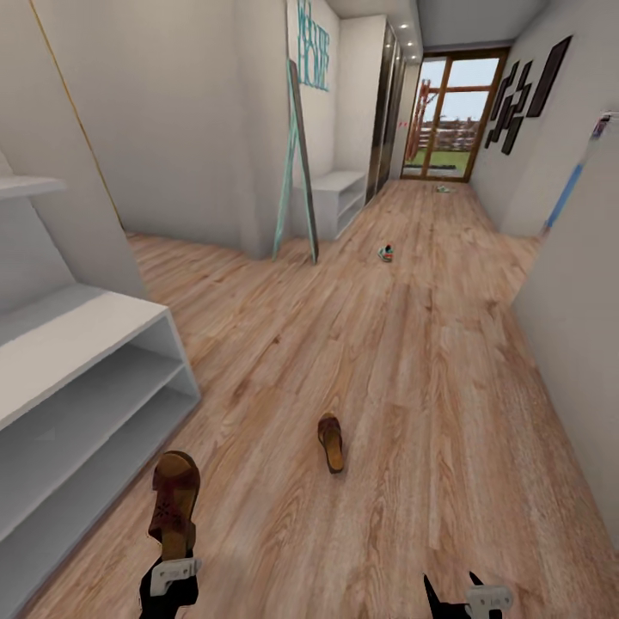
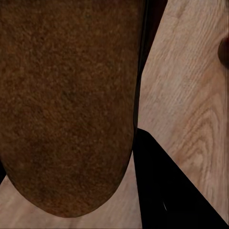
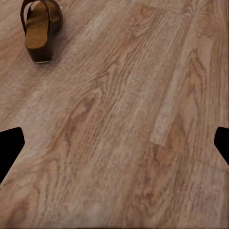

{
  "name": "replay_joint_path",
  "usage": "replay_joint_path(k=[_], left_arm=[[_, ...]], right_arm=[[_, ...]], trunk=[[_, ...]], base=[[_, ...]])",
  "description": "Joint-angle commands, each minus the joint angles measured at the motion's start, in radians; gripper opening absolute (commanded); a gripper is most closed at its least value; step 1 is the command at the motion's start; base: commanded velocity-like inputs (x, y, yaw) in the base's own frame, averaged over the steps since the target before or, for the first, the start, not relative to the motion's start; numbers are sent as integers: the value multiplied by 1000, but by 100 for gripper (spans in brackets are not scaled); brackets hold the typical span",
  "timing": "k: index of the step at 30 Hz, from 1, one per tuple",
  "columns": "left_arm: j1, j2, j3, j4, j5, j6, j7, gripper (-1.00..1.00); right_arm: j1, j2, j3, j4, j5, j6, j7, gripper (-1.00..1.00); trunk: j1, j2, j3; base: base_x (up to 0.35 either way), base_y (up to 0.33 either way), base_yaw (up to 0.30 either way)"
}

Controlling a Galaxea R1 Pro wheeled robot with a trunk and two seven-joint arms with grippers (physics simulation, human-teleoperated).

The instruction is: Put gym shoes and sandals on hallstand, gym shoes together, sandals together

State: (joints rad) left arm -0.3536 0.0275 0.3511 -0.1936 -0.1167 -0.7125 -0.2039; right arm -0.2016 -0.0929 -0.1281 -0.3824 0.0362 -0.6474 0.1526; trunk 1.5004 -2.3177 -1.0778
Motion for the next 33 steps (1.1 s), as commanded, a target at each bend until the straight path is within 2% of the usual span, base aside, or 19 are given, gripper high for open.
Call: replay_joint_path(k=[1,10,29,33], left_arm=[[0,0,9,0,-14,-4,-2,-100],[0,-1,9,0,-15,-3,-2,-100],[0,-1,9,0,-15,-3,-2,-100],[0,-3,9,0,-15,-2,-2,-100]], right_arm=[[-1,1,-8,1,4,-3,8,100],[-1,1,-8,0,4,-3,8,100],[-1,2,-7,-1,4,-3,10,100],[-1,2,-7,-1,4,-3,10,100]], trunk=[[0,0,-1],[0,0,-1],[0,0,-1],[0,0,-1]], base=[[79,123,-268],[118,217,-231],[8,11,-13],[150,51,0]])
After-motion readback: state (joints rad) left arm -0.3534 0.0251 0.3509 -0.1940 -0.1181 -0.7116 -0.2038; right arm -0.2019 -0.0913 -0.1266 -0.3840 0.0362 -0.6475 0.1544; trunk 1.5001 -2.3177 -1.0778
